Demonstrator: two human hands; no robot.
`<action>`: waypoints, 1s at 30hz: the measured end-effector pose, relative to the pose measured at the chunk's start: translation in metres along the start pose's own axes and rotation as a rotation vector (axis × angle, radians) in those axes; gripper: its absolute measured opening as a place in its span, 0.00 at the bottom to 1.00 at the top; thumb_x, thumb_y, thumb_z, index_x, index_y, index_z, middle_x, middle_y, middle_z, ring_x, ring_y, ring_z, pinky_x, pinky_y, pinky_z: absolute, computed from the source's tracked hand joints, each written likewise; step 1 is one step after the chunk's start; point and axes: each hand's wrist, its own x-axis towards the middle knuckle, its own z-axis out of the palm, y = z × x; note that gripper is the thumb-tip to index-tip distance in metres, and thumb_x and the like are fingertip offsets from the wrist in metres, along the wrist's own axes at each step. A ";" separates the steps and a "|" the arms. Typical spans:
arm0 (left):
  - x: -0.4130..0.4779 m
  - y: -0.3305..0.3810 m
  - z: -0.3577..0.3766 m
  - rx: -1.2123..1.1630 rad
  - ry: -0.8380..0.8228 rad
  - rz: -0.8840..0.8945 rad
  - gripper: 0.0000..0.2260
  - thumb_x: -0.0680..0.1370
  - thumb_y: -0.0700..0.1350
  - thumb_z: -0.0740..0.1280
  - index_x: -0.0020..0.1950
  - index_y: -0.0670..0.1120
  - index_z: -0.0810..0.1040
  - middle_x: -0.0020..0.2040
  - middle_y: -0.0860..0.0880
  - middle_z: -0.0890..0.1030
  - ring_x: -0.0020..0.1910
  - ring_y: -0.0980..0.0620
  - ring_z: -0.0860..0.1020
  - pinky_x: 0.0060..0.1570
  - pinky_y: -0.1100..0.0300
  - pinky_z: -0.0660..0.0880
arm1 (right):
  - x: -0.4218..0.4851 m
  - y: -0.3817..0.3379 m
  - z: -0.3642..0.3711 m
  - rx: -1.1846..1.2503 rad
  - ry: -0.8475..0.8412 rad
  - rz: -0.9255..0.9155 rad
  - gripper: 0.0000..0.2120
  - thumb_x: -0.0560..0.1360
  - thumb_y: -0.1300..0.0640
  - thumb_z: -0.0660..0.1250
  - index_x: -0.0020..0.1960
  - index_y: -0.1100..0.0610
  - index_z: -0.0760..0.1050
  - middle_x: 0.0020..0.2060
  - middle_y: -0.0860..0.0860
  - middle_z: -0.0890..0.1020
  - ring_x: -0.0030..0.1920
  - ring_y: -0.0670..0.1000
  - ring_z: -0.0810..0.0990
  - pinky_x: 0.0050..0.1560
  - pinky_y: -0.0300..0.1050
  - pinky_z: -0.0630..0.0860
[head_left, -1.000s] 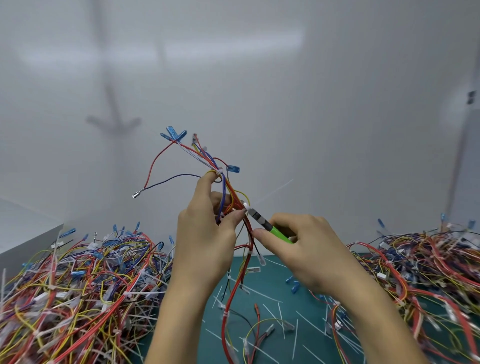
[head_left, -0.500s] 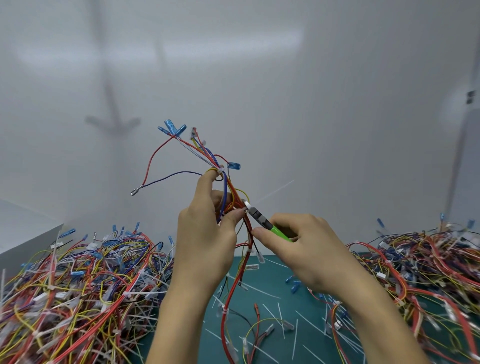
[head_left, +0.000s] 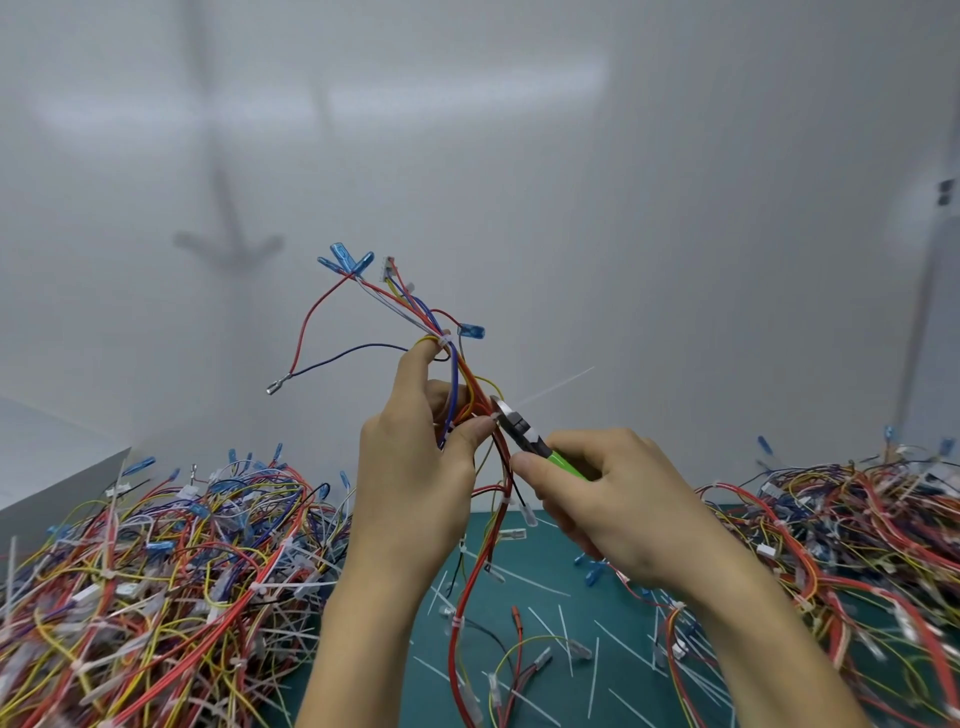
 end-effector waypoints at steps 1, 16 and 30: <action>0.000 0.000 0.000 0.002 0.000 -0.002 0.24 0.74 0.38 0.74 0.62 0.57 0.68 0.38 0.66 0.81 0.42 0.71 0.79 0.40 0.80 0.68 | 0.000 -0.001 0.000 0.002 0.002 0.003 0.25 0.76 0.39 0.64 0.37 0.61 0.72 0.29 0.60 0.75 0.27 0.49 0.68 0.34 0.54 0.74; 0.003 0.000 -0.005 -0.091 0.038 -0.116 0.24 0.74 0.41 0.75 0.63 0.57 0.69 0.38 0.61 0.83 0.40 0.64 0.80 0.40 0.77 0.70 | 0.001 -0.005 0.009 0.414 -0.074 0.095 0.18 0.78 0.43 0.66 0.36 0.55 0.77 0.29 0.53 0.80 0.27 0.54 0.78 0.32 0.47 0.77; 0.001 0.001 -0.016 -0.397 -0.174 -0.378 0.30 0.72 0.39 0.75 0.73 0.47 0.70 0.46 0.50 0.86 0.43 0.54 0.86 0.44 0.61 0.82 | 0.001 -0.007 0.010 0.386 0.039 0.071 0.02 0.74 0.56 0.73 0.45 0.53 0.81 0.37 0.49 0.87 0.29 0.45 0.76 0.32 0.40 0.73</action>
